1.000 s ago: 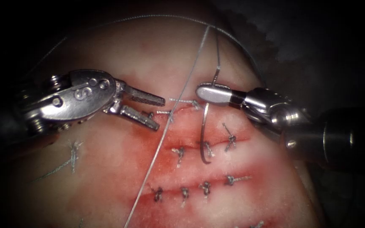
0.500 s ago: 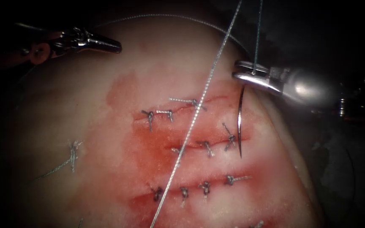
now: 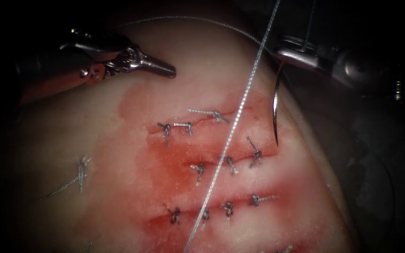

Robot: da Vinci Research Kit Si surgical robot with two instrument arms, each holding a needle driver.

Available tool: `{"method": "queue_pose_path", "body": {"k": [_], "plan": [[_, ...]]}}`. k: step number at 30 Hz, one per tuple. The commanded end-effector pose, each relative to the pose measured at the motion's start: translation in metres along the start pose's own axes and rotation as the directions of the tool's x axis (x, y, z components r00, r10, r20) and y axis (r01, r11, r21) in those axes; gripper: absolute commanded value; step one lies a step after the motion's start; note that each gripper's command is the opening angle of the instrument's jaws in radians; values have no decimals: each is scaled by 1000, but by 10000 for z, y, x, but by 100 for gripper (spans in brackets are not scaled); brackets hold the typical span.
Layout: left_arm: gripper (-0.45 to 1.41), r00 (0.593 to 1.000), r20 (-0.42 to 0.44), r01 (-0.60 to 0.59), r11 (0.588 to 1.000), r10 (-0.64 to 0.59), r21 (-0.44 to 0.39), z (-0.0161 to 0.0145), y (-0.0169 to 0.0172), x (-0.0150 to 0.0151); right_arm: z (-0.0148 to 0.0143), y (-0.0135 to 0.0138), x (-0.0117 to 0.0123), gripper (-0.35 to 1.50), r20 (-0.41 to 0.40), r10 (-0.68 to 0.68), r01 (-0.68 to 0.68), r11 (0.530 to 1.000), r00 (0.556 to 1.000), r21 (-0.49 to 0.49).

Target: Wound Closure

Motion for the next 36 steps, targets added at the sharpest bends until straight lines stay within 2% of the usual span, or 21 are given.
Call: {"method": "queue_pose_path", "body": {"k": [1, 3, 5, 6, 8, 9, 10, 11, 13, 15, 17, 22, 27, 30, 34, 36], "plan": [[-45, 996, 44, -82, 995, 80, 58, 15, 2, -15, 6, -14, 28, -35, 90, -176, 165, 979, 980, 118], [-45, 986, 84, -148, 987, 143, 60, 25, 2, -13, 4, -12, 44, -35, 130, -265, 230, 945, 956, 232], [-45, 955, 134, -270, 963, 266, 13, 37, 1, -6, 2, -11, 63, -35, 200, -305, 232, 918, 931, 322], [-45, 935, 152, -320, 947, 320, -26, 42, 1, -1, 2, -12, 71, -35, 231, -317, 238, 919, 920, 315], [-45, 886, 200, -392, 906, 419, -158, 53, -2, 12, 4, -16, 89, -35, 297, -352, 306, 933, 888, 190], [-45, 875, 212, -402, 898, 435, -181, 59, -3, 16, 6, -17, 95, -35, 316, -360, 327, 932, 877, 155], [-45, 875, 212, -402, 898, 435, -181, 59, -3, 16, 6, -17, 95, -35, 316, -360, 327, 932, 877, 155], [-45, 876, 218, -407, 901, 431, -149, 79, -5, 27, 9, -19, 112, -35, 333, -400, 383, 916, 854, 118], [-45, 872, 219, -413, 899, 437, -149, 93, -7, 36, 12, -19, 119, -35, 346, -400, 392, 915, 849, 98], [-45, 869, 226, -415, 897, 440, -152, 98, -7, 39, 13, -19, 121, -35, 347, -397, 389, 916, 850, 95], [-45, 843, 234, -459, 874, 485, -156, 119, -7, 49, 18, -20, 116, -35, 338, -402, 386, 915, 851, 118], [-45, 840, 229, -469, 870, 492, -149, 132, -14, 53, 20, -31, 99, -35, 328, -424, 400, 906, 844, 142], [-45, 840, 229, -466, 871, 491, -158, 141, -19, 51, 25, -30, 94, -35, 327, -433, 406, 902, 840, 149], [-45, 851, 180, -460, 865, 494, -199, 144, -22, 51, 29, -27, 93, -35, 314, -437, 403, 899, 843, 170], [-45, 869, 77, -445, 841, 488, -309, 146, -27, 52, 35, -22, 90, -35, 292, -444, 416, 896, 847, 155], [-45, 877, 66, -430, 839, 476, -335, 148, -31, 53, 37, -21, 90, -35, 291, -444, 416, 896, 847, 156]]}}
